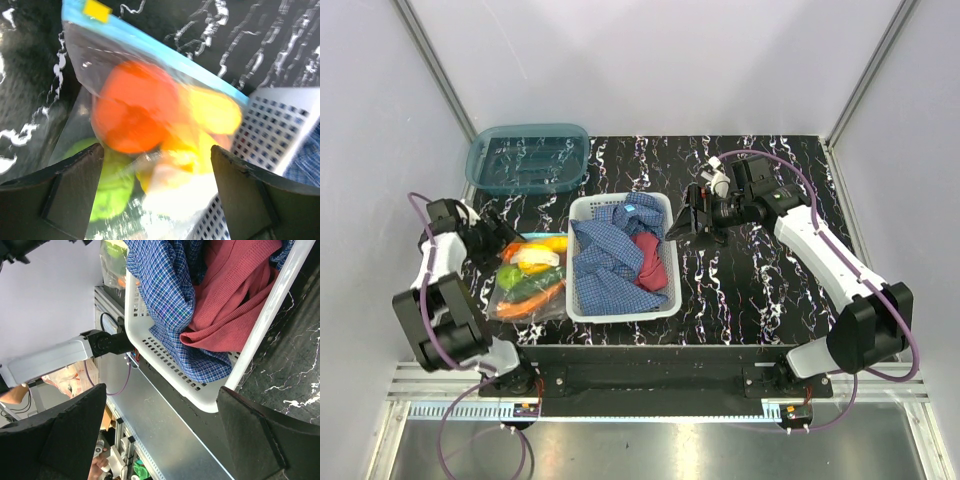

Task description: Open the zip-top bag and remove the fake food

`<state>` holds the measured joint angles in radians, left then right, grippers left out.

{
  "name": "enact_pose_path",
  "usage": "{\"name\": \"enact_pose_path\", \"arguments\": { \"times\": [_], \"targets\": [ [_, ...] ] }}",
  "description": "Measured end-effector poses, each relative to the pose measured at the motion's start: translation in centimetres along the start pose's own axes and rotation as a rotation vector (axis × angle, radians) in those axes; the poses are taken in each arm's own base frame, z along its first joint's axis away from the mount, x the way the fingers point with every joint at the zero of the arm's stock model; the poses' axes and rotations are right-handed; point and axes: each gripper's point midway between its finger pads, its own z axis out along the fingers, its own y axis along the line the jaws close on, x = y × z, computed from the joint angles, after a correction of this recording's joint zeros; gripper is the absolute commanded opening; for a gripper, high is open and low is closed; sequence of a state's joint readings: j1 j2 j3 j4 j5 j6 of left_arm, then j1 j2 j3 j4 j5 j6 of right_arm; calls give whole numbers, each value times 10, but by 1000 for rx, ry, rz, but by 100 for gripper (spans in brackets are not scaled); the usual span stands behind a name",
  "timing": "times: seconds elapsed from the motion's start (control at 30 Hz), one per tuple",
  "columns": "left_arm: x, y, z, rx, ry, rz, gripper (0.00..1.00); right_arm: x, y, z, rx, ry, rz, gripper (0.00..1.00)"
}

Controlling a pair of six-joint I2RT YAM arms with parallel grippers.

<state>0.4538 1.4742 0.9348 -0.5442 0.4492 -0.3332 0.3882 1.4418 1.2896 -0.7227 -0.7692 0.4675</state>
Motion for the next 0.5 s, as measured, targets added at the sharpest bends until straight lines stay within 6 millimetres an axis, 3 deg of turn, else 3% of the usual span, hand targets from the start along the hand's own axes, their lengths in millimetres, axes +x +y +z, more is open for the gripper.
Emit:
{"name": "enact_pose_path", "arguments": {
  "times": [0.17,0.33,0.5],
  "targets": [
    [-17,3,-15,-3,-58,1,90,0,-1,1,2,4,4,100],
    [-53,32,1,-12,-57,-95,84,-1,-5,5,8,12,14,100],
    [-75,33,22,57,-20,-122,80,-3,-3,4,5,10,8,100]
  ]
}}
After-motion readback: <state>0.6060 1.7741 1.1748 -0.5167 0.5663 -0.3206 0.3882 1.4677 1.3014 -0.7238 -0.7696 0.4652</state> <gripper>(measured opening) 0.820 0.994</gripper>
